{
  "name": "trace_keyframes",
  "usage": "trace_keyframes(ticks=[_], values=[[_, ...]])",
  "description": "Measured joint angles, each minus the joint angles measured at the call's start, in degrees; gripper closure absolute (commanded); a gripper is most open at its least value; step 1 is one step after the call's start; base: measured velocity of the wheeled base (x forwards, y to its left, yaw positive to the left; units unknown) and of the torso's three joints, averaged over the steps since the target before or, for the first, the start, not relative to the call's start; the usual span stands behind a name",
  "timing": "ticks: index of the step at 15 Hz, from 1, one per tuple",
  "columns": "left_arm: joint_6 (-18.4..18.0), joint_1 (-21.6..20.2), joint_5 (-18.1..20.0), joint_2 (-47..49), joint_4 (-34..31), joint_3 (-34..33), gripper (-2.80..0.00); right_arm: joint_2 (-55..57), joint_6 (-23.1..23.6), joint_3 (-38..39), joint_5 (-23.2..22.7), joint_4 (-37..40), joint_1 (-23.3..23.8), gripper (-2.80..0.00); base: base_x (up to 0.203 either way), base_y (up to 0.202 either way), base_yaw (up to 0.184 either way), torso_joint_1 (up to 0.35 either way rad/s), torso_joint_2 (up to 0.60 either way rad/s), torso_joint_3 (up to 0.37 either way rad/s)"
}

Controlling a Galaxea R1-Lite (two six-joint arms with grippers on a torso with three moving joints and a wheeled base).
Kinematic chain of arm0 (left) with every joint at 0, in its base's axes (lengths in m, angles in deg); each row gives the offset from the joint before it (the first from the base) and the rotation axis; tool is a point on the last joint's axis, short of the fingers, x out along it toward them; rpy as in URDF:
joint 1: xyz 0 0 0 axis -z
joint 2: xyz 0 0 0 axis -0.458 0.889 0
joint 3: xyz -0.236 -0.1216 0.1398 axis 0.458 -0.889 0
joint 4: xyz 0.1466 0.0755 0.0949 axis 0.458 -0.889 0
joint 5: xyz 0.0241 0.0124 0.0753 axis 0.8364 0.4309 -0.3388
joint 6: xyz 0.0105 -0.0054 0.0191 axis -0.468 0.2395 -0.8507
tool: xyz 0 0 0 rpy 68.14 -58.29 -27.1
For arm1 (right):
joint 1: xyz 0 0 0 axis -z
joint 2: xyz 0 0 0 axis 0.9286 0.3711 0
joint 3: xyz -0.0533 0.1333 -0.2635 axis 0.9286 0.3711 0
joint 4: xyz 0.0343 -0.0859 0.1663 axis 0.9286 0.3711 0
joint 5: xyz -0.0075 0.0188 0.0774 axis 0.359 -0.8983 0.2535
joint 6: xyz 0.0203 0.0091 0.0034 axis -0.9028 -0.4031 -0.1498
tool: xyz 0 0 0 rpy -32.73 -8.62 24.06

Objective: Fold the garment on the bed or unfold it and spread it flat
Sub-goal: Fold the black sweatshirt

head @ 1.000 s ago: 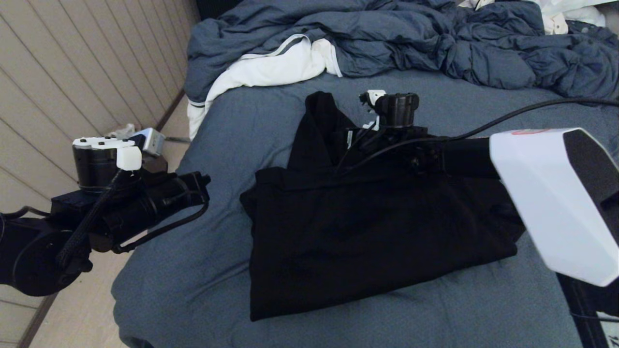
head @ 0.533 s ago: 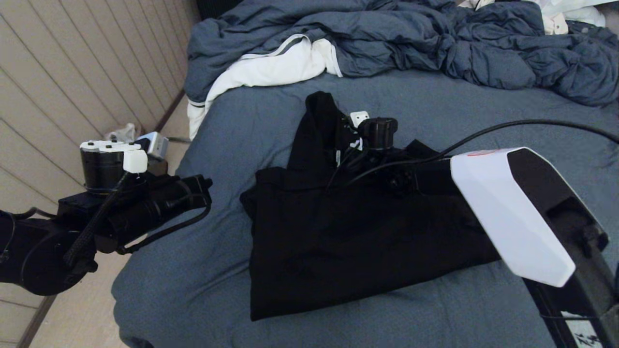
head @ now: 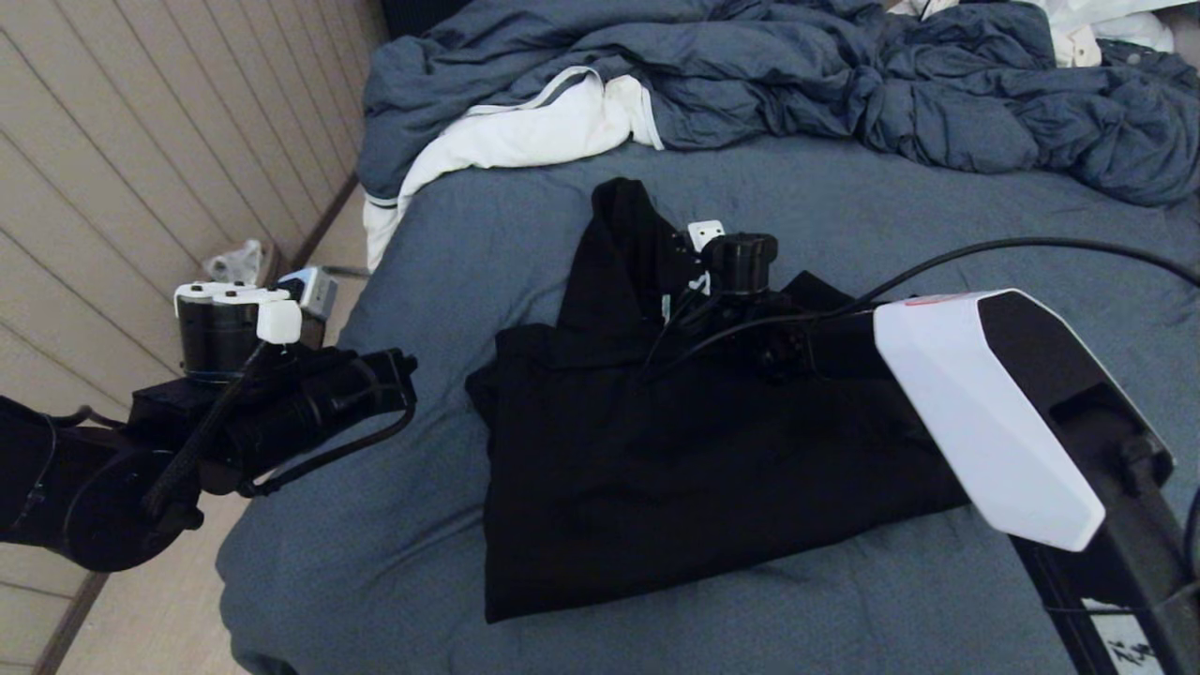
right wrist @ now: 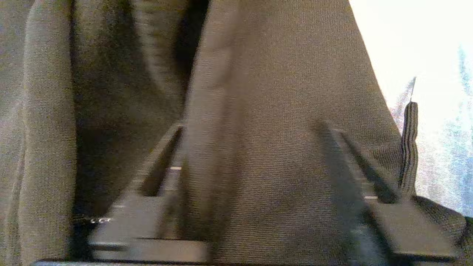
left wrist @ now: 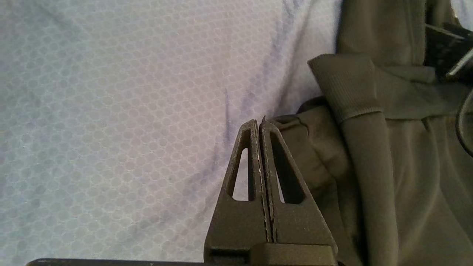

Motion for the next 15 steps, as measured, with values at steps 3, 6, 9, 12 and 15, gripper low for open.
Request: trace_keyframes(ticks=[3,6,9,12,15], values=[[0.02,0.00,0.00,0.24,0.00,0.02,0.00,-0.22,0.24,0.00,-0.32,-0.16,0.04,-2.80,0.000,0.000,0.000,0.000,0.00,0.000],[0.02,-0.02,-0.02,0.40,0.00,-0.01,0.00,-0.71,0.65,0.00,-0.48,-0.16,-0.17,-2.80,0.000,0.000,0.000,0.000,0.00,0.000],[0.02,0.00,-0.04,0.42,0.22,-0.30,0.00,-1.66,0.74,0.00,-0.48,-0.11,-0.40,-2.80,0.000,0.000,0.000,0.000,0.00,0.000],[-0.11,0.00,-0.02,0.55,2.56,-0.91,0.00,-3.51,0.80,0.00,-0.54,0.30,-0.41,-2.80,0.000,0.000,0.000,0.000,0.00,0.000],[-0.12,0.00,0.00,0.68,3.54,-1.24,0.00,-4.40,0.80,0.00,-0.56,0.61,-0.17,-2.80,0.000,0.000,0.000,0.000,0.00,0.000]])
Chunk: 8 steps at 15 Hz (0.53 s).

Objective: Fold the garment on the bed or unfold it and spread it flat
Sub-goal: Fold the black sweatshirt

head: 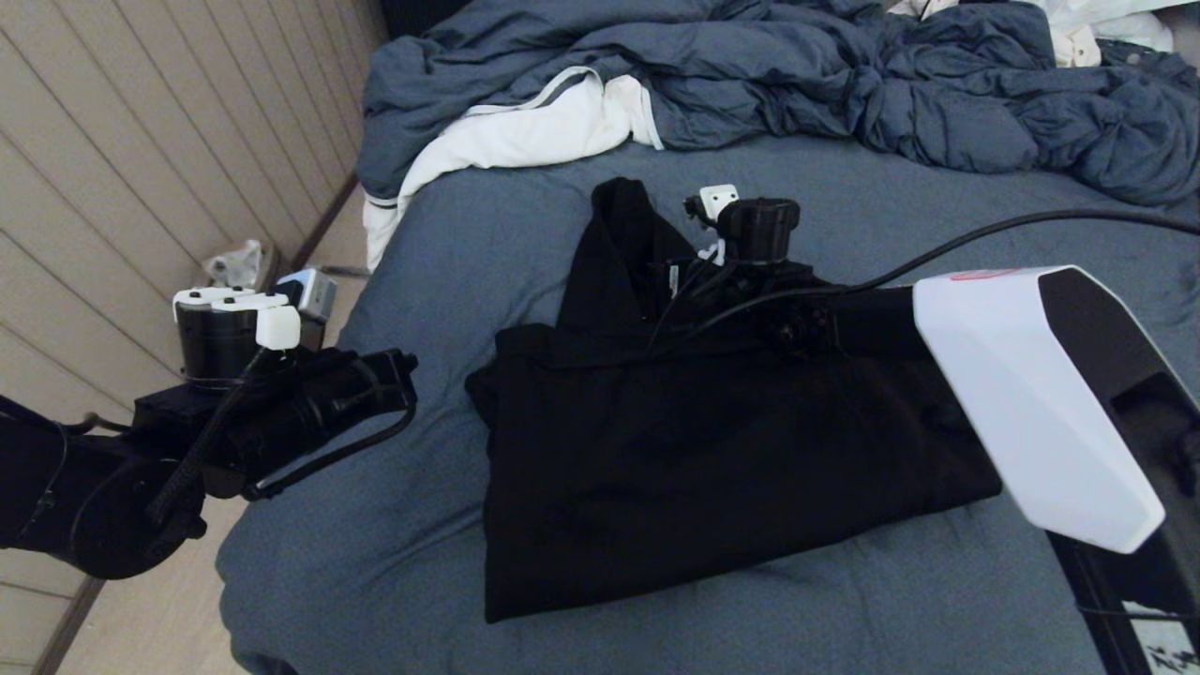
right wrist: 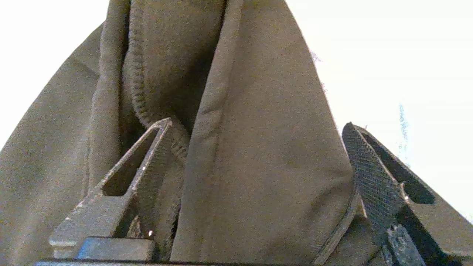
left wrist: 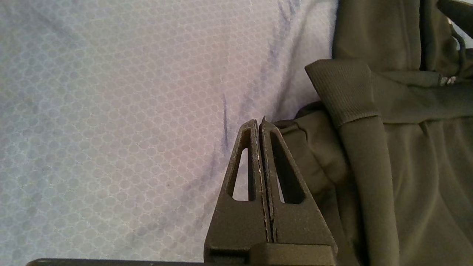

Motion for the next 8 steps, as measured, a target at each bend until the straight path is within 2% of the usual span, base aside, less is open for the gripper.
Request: trace_keyframes(ticks=[8], values=[[-0.05,-0.02,0.00,0.67,0.22,0.02,0.00,0.28,0.02,0.00,0.21,0.96,-0.25,-2.80,0.000,0.000,0.000,0.000,0.00,0.000]])
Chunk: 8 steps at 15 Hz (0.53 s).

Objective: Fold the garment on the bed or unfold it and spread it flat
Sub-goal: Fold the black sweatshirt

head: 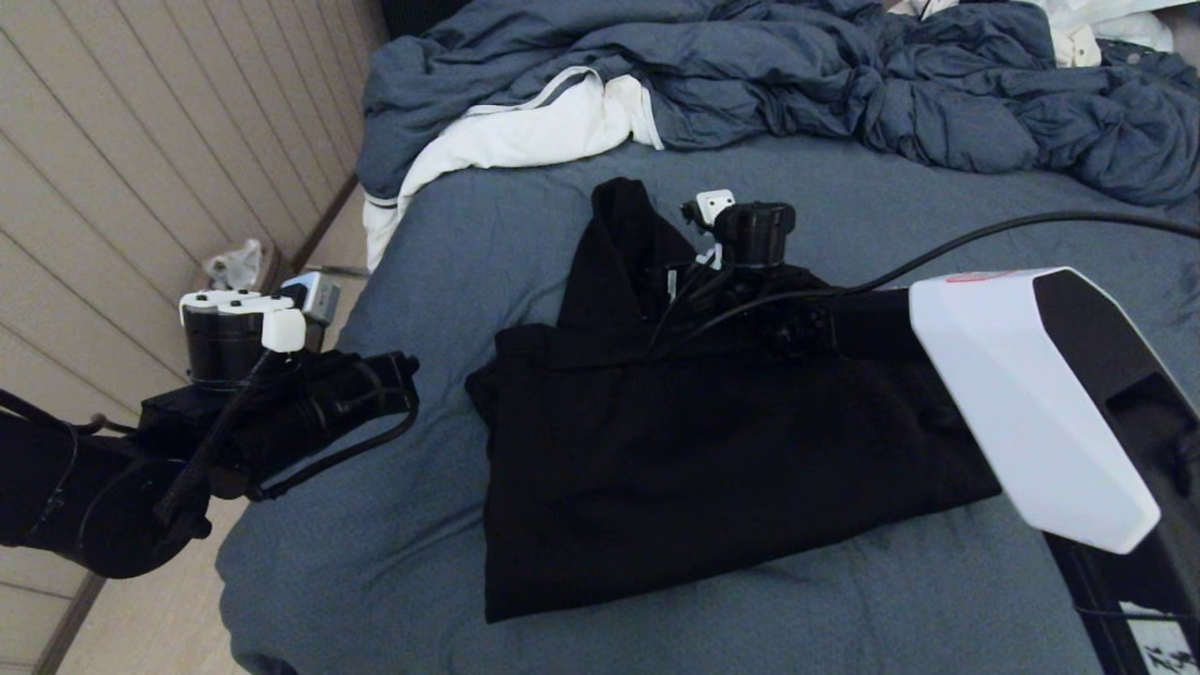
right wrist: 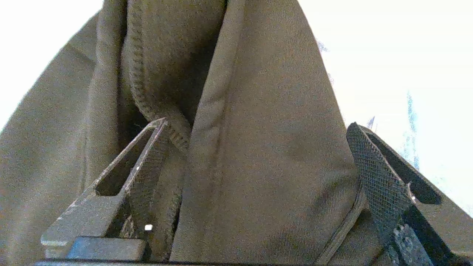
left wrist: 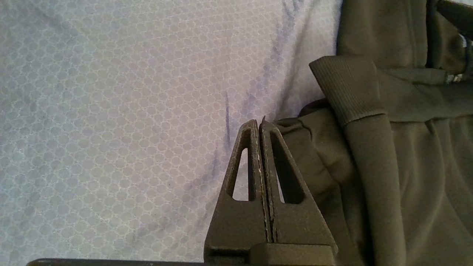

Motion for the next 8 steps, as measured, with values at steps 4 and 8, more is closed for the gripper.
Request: trace_keyframes(ticks=[4,8], values=[[-0.02,0.00,0.00,0.10,-0.02,0.02,0.00,0.32,0.68,0.00,-0.35,-0.29,-0.01,-2.80,0.000,0.000,0.000,0.000,0.00,0.000],[-0.02,0.00,-0.02,0.21,0.00,0.00,0.00,0.76,0.72,0.00,-0.45,-0.52,-0.02,0.00,0.000,0.000,0.000,0.000,0.00,0.000]])
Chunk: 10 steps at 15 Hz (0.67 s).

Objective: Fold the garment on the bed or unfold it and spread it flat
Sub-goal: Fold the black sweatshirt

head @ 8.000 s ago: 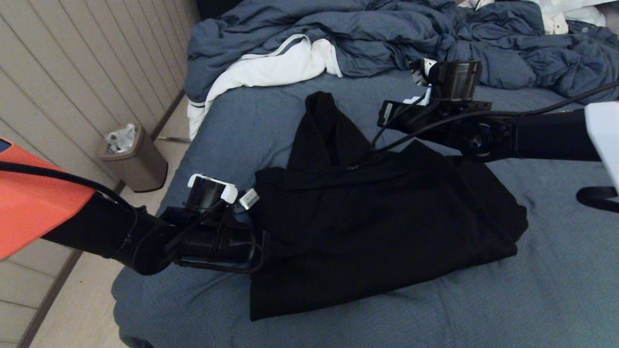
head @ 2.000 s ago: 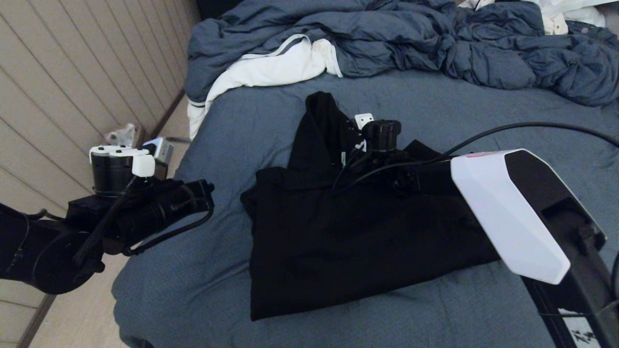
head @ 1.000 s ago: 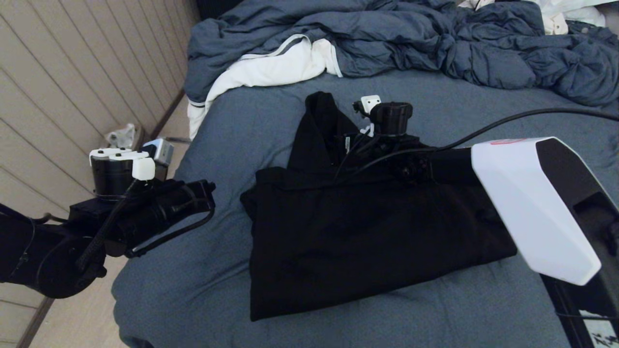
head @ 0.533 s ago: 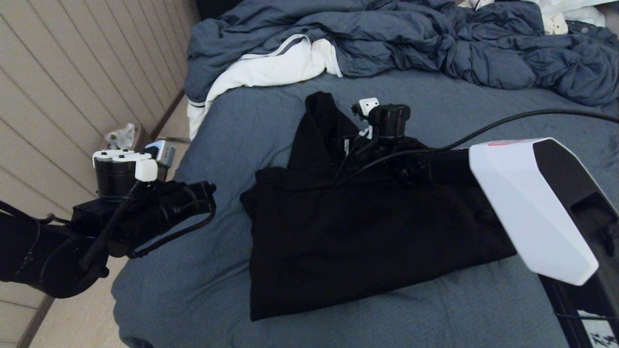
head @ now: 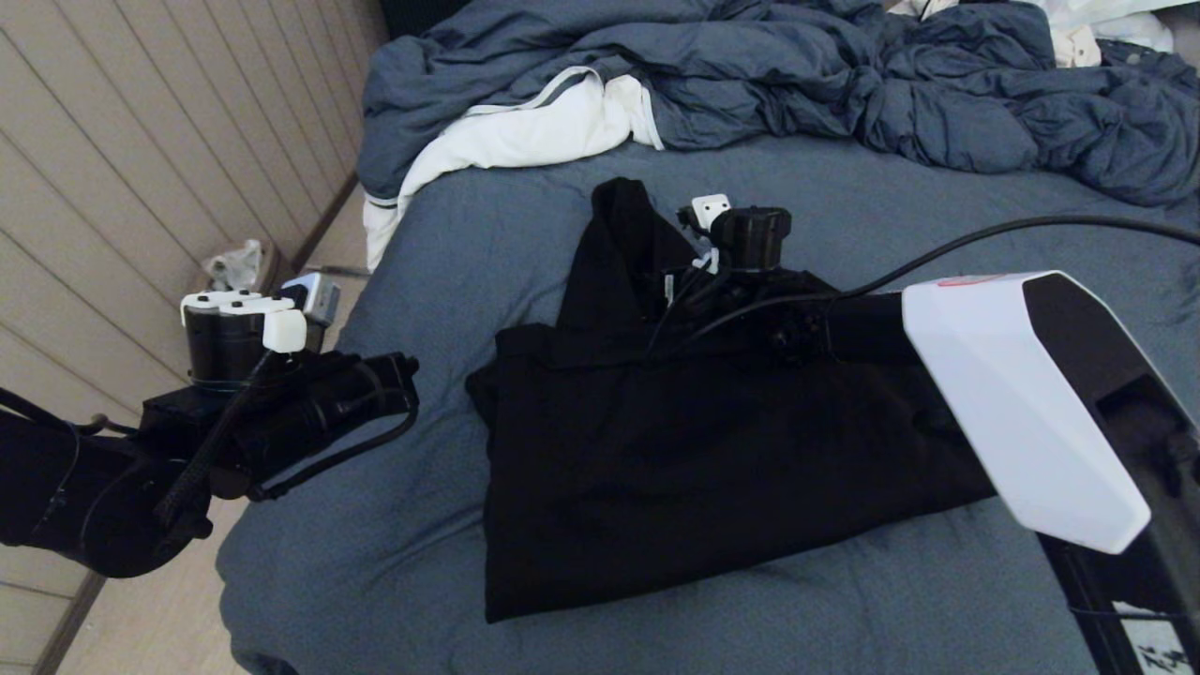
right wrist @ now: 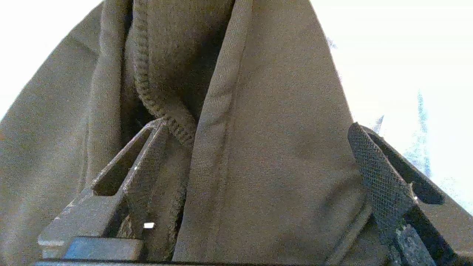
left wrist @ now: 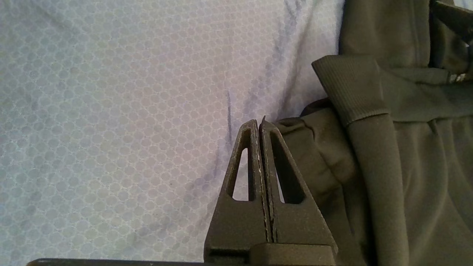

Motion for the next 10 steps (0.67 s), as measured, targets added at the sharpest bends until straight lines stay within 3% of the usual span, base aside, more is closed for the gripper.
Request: trace_keyframes(ticks=[10], values=[[-0.02,0.00,-0.17,2.02,1.78,0.13,0.00,2.16,0.63,-0.11,-1.41,-0.18,0.52,0.00,0.000,0.000,0.000,0.000,0.00,0.000]])
